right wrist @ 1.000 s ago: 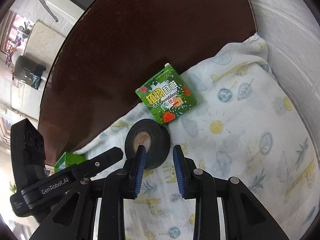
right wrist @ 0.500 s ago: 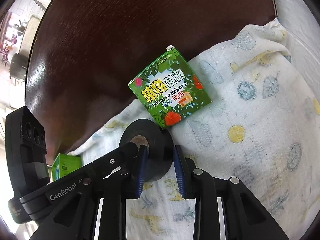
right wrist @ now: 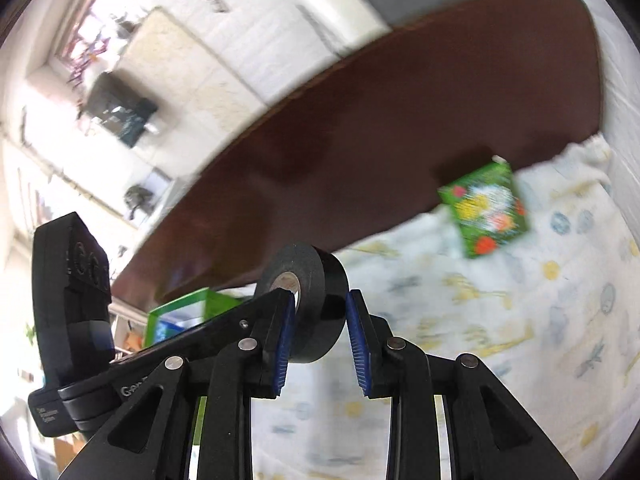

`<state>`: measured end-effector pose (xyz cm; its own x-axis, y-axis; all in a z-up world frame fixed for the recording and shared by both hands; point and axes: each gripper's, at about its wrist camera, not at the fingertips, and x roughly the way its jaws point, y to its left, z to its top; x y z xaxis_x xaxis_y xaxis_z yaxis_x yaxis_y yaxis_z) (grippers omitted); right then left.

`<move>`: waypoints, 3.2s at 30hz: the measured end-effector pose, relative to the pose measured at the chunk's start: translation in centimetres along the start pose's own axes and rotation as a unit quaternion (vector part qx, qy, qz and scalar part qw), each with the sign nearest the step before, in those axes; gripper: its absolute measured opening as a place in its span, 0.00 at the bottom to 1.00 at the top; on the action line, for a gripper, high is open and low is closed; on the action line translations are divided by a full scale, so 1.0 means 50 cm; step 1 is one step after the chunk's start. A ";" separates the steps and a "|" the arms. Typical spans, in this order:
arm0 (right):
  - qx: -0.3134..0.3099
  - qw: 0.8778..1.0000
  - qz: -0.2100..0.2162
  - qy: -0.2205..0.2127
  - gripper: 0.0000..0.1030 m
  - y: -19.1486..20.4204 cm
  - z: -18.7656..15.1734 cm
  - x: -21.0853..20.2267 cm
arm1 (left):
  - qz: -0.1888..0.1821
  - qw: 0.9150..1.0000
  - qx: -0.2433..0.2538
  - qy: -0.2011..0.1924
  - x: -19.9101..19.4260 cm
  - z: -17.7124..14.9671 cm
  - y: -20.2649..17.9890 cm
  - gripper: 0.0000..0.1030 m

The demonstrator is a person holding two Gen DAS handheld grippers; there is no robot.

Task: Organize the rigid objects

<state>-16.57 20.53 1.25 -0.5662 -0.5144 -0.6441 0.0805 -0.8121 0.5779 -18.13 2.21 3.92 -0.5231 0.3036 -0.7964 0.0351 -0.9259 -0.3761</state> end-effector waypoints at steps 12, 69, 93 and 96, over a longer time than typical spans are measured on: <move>-0.111 0.990 0.084 0.028 0.29 0.352 -0.084 0.080 | 0.066 0.991 -0.088 -0.079 -0.226 -0.060 0.268 0.30; 0.023 0.999 -0.010 -0.037 0.20 -0.327 0.070 -0.056 | -0.036 0.999 0.026 0.016 0.144 0.028 -0.169 0.28; -0.171 0.981 0.089 -0.030 0.21 0.298 -0.026 0.023 | 0.049 0.986 -0.010 -0.160 -0.371 -0.026 0.212 0.31; -0.179 0.979 0.101 -0.007 0.21 0.361 -0.067 0.067 | 0.051 0.983 -0.017 -0.175 -0.397 -0.048 0.261 0.32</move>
<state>-14.27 3.23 7.85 -0.5196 -0.6730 -0.5265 0.4725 -0.7397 0.4792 -5.25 -15.37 13.66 -0.7757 0.1090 -0.6216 0.1280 -0.9374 -0.3240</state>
